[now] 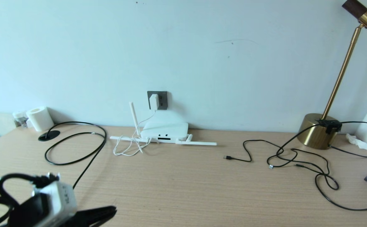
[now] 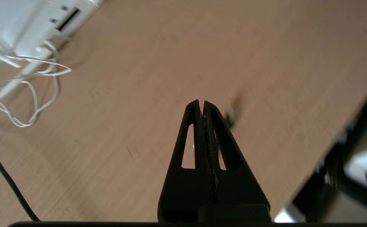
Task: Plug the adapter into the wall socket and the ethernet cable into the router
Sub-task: Pick up cable
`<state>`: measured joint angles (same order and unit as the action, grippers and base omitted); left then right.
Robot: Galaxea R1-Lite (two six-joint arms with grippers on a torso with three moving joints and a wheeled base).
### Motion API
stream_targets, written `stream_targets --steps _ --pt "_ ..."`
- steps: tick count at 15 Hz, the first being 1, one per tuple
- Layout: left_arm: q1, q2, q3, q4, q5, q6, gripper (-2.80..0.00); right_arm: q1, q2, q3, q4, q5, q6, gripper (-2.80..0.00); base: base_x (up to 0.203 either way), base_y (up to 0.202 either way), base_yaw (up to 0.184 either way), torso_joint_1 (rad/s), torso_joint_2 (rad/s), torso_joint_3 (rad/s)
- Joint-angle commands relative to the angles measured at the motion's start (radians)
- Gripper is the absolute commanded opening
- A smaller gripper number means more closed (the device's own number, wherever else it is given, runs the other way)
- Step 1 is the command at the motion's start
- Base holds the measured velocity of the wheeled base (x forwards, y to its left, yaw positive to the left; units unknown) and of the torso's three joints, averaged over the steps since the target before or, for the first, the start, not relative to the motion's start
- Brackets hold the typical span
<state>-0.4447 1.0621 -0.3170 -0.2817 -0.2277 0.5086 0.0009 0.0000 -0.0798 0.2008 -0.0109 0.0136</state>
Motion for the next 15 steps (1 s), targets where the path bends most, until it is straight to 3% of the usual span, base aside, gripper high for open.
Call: stream_targets --steps 1,2,4,5,7,10,15 --pt "-0.005 -0.118 0.012 0.227 -0.017 0.220 -2.80 0.001 0.001 0.000 0.002 0.000 0.000 -2.80 0.000 0.000 0.000 0.000 0.00 0.000" --pt "-0.008 -0.128 0.010 0.289 -0.022 0.310 -2.80 0.001 0.001 0.000 0.002 0.000 0.000 -2.80 0.000 0.000 0.000 0.000 0.00 0.000" --pt "-0.015 -0.120 -0.034 0.374 -0.034 0.409 -2.80 0.001 0.002 0.000 0.002 0.000 0.000 -2.80 0.000 0.000 0.000 0.000 0.00 0.000" --pt "-0.016 -0.100 -0.077 0.424 -0.035 0.450 0.00 0.001 0.001 0.000 0.002 0.000 0.000 -2.80 0.000 0.000 0.000 0.000 0.00 0.000" --pt "-0.017 -0.059 -0.170 0.554 -0.037 0.518 0.00 0.001 0.002 0.000 0.002 0.000 0.000 -2.80 0.000 0.000 0.000 0.000 0.00 0.000" --pt "-0.019 0.050 -0.286 0.677 -0.064 0.543 0.00 0.001 0.001 0.000 0.002 0.000 0.000 -2.80 0.000 0.000 0.000 0.000 0.00 0.000" --pt "-0.025 0.294 -0.395 0.688 -0.078 0.577 0.00 0.001 0.000 0.000 0.002 0.000 0.000 -2.80 0.000 0.000 0.000 0.000 0.00 0.000"
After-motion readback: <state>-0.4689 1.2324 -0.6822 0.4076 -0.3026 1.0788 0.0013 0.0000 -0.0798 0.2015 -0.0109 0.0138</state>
